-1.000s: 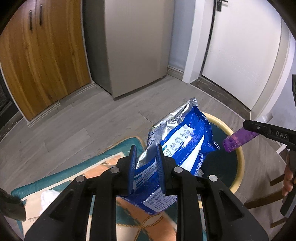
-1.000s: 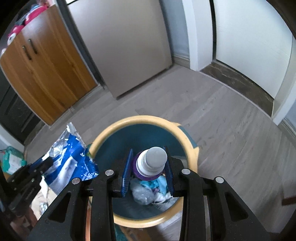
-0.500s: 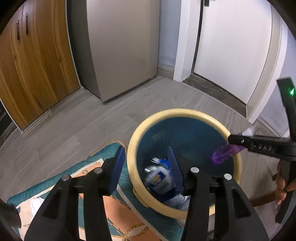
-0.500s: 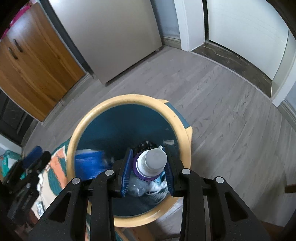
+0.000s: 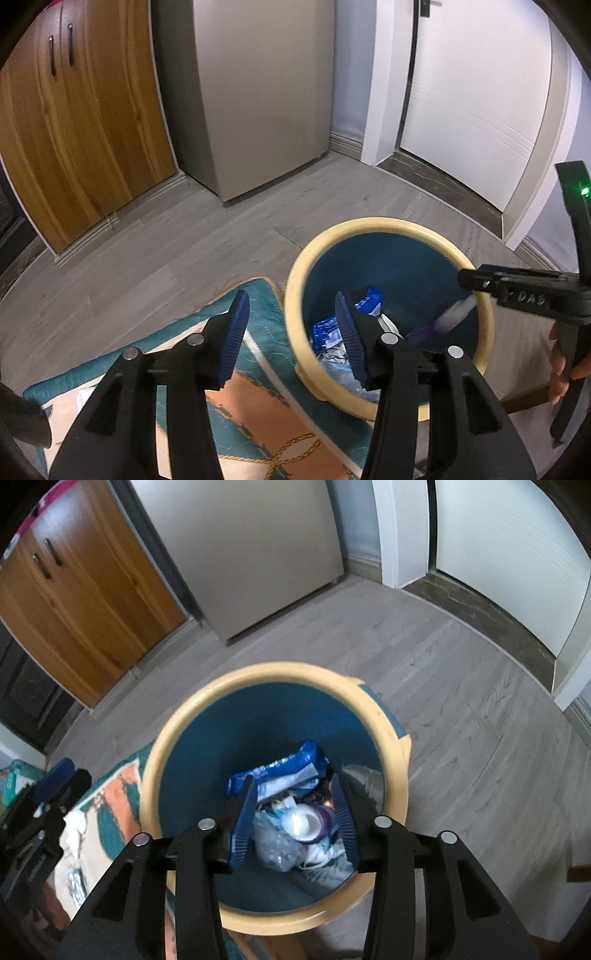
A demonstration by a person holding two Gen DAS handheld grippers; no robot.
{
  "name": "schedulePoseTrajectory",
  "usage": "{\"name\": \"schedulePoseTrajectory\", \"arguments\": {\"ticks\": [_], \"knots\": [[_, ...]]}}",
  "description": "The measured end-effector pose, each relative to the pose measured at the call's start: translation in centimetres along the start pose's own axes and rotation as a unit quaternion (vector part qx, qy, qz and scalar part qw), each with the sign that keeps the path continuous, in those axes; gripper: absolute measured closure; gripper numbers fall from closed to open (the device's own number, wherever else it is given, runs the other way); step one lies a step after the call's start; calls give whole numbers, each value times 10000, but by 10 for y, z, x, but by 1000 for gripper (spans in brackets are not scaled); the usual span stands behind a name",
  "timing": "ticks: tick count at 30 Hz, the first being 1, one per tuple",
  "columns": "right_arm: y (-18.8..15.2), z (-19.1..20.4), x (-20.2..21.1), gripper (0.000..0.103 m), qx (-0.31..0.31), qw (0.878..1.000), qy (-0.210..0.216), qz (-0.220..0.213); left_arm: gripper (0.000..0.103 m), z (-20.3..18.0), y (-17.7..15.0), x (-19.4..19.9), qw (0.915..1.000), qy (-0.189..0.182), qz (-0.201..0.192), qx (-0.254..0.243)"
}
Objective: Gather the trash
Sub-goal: 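Carry the wipes package and spray bottle over the bin and open both tools, then move both open tools back over the mat toward the remaining trash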
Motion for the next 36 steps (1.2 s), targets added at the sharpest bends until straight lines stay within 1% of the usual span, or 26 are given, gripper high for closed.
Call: {"name": "schedulePoseTrajectory", "arguments": {"ticks": [2, 3, 6, 7, 8, 9, 10, 11, 13, 16, 18, 20, 23, 24, 29, 32, 36], "knots": [[1, 4, 5, 50, 36, 10000, 43, -64, 48, 6, -1, 5, 10000, 64, -40, 44], [1, 6, 8, 48, 75, 9999, 41, -92, 46, 9, -2, 7, 9999, 82, -49, 58], [0, 16, 17, 34, 238, 9995, 16, -224, 37, 17, -4, 17, 9997, 177, -101, 118], [-1, 20, 21, 27, 310, 9991, -3, -293, 31, 22, -5, 23, 9996, 208, -135, 163], [-1, 25, 26, 23, 397, 9985, -10, -375, 24, 25, -5, 26, 9994, 223, -159, 193], [-2, 28, 30, 23, 473, 9979, -4, -439, 21, 28, -6, 31, 9992, 247, -193, 234], [-2, 33, 34, 19, 558, 9971, -3, -514, 16, 32, -7, 38, 9989, 285, -247, 288], [-4, 39, 41, 13, 686, 9956, -26, -642, 14, 36, -7, 45, 9985, 309, -294, 333], [-8, 49, 52, 10, 885, 9924, -54, -849, 8, 43, -9, 57, 9979, 363, -364, 394], [-12, 63, 68, 6, 1068, 9878, -63, -1130, 7, 55, -14, 79, 9972, 437, -458, 402], [-16, 72, 79, 6, 1161, 9837, -191, -1360, 7, 60, -17, 91, 9969, 488, -479, 389], [-21, 84, 93, 5, 1274, 9769, -317, -1684, 7, 68, -21, 107, 9963, 541, -522, 410], [-29, 100, 111, 5, 1346, 9692, -328, -2037, 7, 81, -29, 133, 9951, 634, -639, 414], [-32, 104, 114, 5, 1374, 9678, -330, -2083, 7, 85, -33, 142, 9946, 682, -681, 392], [-50, 131, 124, 5, 1657, 9605, -459, -2186, 6, 101, -56, 174, 9919, 1006, -726, 254], [-61, 139, 126, 5, 1615, 9635, -273, -2116, 6, 116, -72, 188, 9909, 1068, -679, 449], [-78, 155, 126, 5, 1617, 9684, 36, -1899, 6, 138, -95, 207, 9884, 1085, -632, 855]]}}
Point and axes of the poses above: each gripper's, at about its wrist camera, not at the fingertips, and x roughly against the way its jaws point, z to its left, y to its top, the point moved 2 cm from there along -x, roughly the way its jaws point, and after that the axes turned 2 degrees about -x, right-handed, at the moved point
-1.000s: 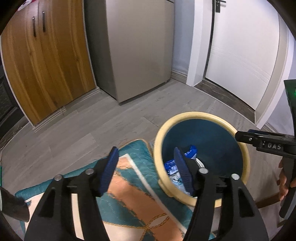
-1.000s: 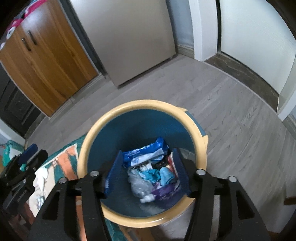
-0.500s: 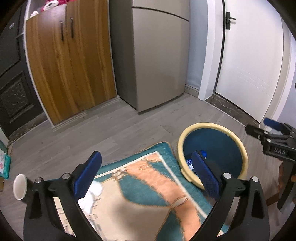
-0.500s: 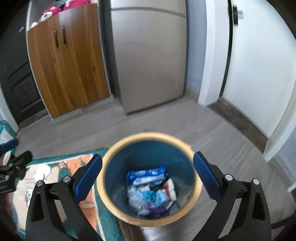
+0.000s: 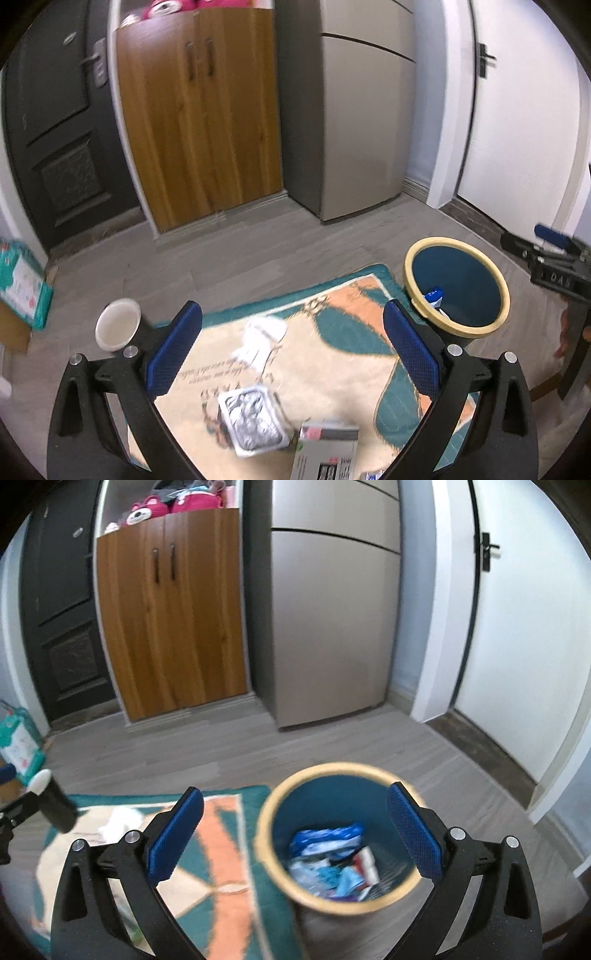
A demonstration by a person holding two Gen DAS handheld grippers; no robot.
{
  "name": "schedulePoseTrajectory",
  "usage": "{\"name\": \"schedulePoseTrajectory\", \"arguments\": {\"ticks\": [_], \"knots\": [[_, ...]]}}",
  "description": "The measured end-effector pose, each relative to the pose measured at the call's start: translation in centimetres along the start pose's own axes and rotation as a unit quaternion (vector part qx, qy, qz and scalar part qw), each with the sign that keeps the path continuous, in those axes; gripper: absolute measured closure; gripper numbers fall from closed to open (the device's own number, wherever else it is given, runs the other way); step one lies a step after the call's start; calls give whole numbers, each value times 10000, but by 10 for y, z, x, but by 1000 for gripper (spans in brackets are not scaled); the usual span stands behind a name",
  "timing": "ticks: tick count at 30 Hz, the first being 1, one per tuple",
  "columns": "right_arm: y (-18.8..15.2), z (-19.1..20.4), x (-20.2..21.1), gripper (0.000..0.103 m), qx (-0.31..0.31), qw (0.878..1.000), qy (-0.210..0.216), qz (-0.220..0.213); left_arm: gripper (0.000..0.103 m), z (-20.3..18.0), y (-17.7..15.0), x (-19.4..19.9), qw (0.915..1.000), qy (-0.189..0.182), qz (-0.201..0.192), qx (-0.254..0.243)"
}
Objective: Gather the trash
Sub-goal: 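Move both open tools back over the mat toward the remaining trash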
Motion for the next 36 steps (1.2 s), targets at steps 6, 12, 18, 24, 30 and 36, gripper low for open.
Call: {"name": "schedulePoseTrajectory", "arguments": {"ticks": [6, 12, 18, 24, 30, 36], "knots": [[-19, 35, 3, 5, 221, 9988, 280, 344, 6, 28, -23, 9, 9994, 243, 177, 163], [-39, 61, -1, 5, 248, 9955, 572, 719, 6, 44, -55, 5, 9974, 501, 493, 159], [-67, 92, -7, 5, 510, 9882, 892, 1139, 6, 57, -87, -6, 9931, 710, 904, -214], [-101, 116, -18, 5, 305, 9775, 1145, 1743, 6, 68, -107, -16, 9888, 777, 1246, -285], [-127, 146, -26, 5, 445, 9672, 1259, 2161, 6, 95, -107, -18, 9875, 850, 1272, 384], [-153, 188, -39, 5, 408, 9559, 1323, 2589, 6, 113, -106, -14, 9870, 922, 1171, 599]]}}
Point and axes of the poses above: each gripper's, at about its wrist camera, not at the fingertips, and x roughly against the way its jaws point, z to its left, y to its top, the point moved 2 cm from there along -x, roughly the way its jaws point, and after that the axes turned 2 degrees about -x, right-handed, at the moved point
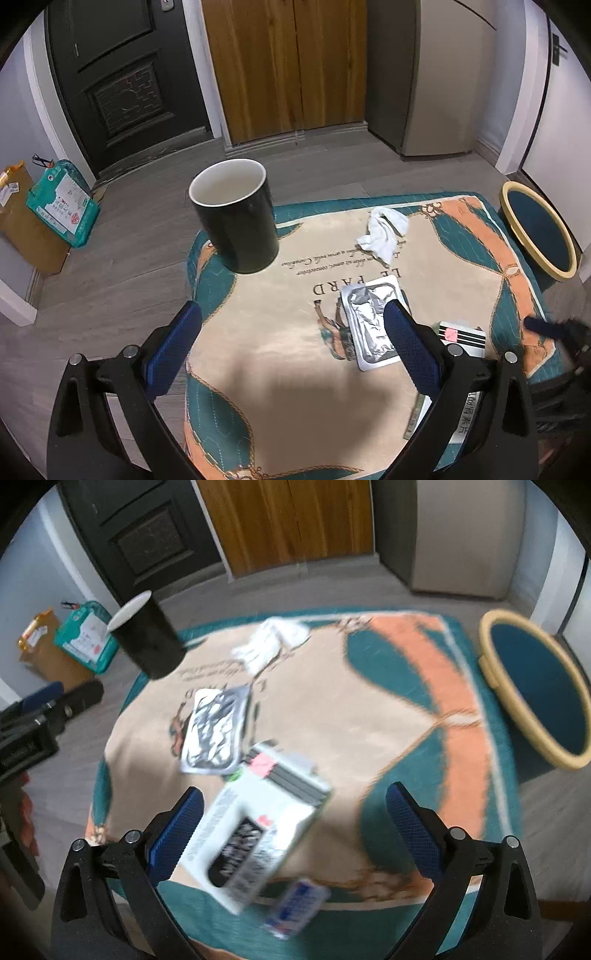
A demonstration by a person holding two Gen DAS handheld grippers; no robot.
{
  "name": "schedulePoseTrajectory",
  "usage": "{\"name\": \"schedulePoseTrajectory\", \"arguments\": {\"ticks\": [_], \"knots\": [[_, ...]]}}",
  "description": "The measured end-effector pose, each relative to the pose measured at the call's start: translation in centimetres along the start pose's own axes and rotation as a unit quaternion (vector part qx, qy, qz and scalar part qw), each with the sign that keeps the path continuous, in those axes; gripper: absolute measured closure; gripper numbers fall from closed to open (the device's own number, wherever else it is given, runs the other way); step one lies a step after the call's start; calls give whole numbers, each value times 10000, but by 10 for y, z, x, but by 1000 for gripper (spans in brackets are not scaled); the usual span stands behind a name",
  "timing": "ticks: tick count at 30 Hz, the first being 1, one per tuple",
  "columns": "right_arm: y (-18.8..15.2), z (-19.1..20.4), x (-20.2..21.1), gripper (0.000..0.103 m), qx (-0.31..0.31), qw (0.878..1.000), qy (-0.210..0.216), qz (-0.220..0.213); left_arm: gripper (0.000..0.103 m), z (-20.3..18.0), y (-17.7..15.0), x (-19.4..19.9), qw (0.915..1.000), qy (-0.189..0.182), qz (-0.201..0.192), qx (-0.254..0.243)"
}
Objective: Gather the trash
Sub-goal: 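Move both open tools back over the mat toward the remaining trash, then grasp the white medicine box with the right tool while the left tool grasps the foil tray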
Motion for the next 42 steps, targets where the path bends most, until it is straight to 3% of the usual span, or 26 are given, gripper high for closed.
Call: {"name": "schedulePoseTrajectory", "arguments": {"ticks": [13, 14, 17, 22, 26, 31, 34, 36, 40, 42], "knots": [[-13, 16, -55, 8, -736, 9930, -687, 613, 6, 4, 11, -2, 9996, -235, -182, 14], [-12, 17, -54, 15, -648, 9935, -766, 543, 6, 4, 11, -4, 9996, -231, -176, -4], [-10, 15, -50, 21, -525, 9942, -823, 452, 6, 4, 13, -7, 9994, -280, -159, 79], [4, -1, -31, 23, -595, 9940, -888, 225, 6, 0, 16, -14, 9995, -280, -111, 100], [39, -10, -3, 24, -404, 9957, -835, 36, 6, -6, 20, -18, 9995, -289, -102, 94], [93, -26, 49, 24, 188, 9929, -1018, -579, 6, -17, 21, -30, 9995, -330, 7, 24], [109, -40, 65, 24, 450, 9874, -1177, -960, 6, -34, 15, -43, 9989, -370, 172, -219], [111, -52, 66, 24, 327, 9871, -1128, -1088, 6, -50, 7, -57, 9972, -473, 396, -433], [110, -77, 54, 24, -420, 9940, -628, -790, 6, -70, -1, -79, 9944, -537, 649, -640], [109, -80, 52, 24, -383, 9945, -609, -761, 6, -77, -2, -87, 9934, -575, 732, -676]]}}
Point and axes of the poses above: each gripper's, at about its wrist camera, not at the fingertips, and x roughly against the way its jaws point, z to its left, y to its top, the point moved 2 cm from there along -x, roughly the way its jaws point, and after that the axes turned 2 degrees about -x, right-handed, at the moved point
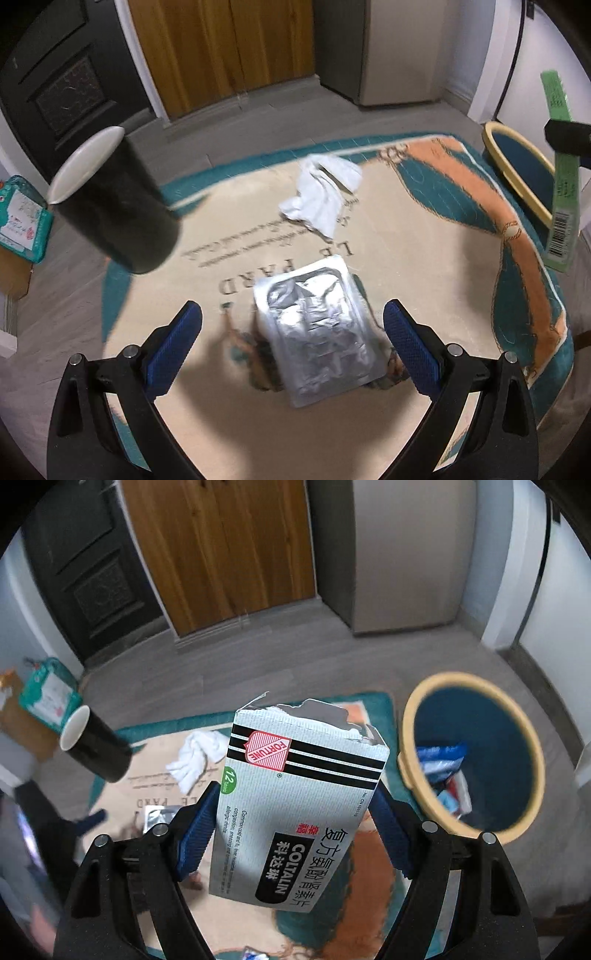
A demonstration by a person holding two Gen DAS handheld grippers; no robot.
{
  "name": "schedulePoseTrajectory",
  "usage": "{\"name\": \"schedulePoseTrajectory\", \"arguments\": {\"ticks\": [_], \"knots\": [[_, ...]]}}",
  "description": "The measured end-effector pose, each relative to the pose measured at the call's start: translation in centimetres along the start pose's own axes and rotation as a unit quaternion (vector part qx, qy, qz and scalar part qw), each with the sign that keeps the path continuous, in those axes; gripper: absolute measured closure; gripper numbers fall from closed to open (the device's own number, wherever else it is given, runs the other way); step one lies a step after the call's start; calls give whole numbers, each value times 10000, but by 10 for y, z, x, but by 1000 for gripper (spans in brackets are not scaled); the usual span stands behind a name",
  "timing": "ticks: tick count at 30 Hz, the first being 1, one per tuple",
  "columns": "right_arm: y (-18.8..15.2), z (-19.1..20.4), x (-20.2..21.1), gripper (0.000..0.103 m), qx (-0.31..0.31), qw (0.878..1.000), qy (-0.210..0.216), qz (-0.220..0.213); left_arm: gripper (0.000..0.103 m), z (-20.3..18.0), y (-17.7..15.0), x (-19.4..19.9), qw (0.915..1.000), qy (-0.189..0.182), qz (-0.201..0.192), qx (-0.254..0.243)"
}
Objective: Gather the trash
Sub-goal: 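Grasp the white medicine box with the right tool while the left tool grasps the foil tray, then carry the foil tray and medicine box over the bin and open both tools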
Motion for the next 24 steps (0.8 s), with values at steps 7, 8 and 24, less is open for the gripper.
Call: {"name": "schedulePoseTrajectory", "arguments": {"ticks": [7, 8, 24], "knots": [[3, -9, -3, 24, 42, 10000, 68, -35, 7, -10, -2, -34, 9989, -39, 459, 32], [3, -11, -3, 24, 1, 10000, 97, -16, 8, -10, -3, -37, 9987, -37, 502, 59], [5, -14, 1, 24, 3, 9999, 126, -112, 34, -6, 3, -24, 9994, -73, 313, 160]]}}
Point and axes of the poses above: each gripper's, at about its wrist camera, not at the fingertips, and x roughly against the way its jaws point, z to its left, y to its top, the point moved 2 cm from there along -x, roughly the way its jaws point, and after that the axes turned 2 degrees about -x, right-handed, at the moved point
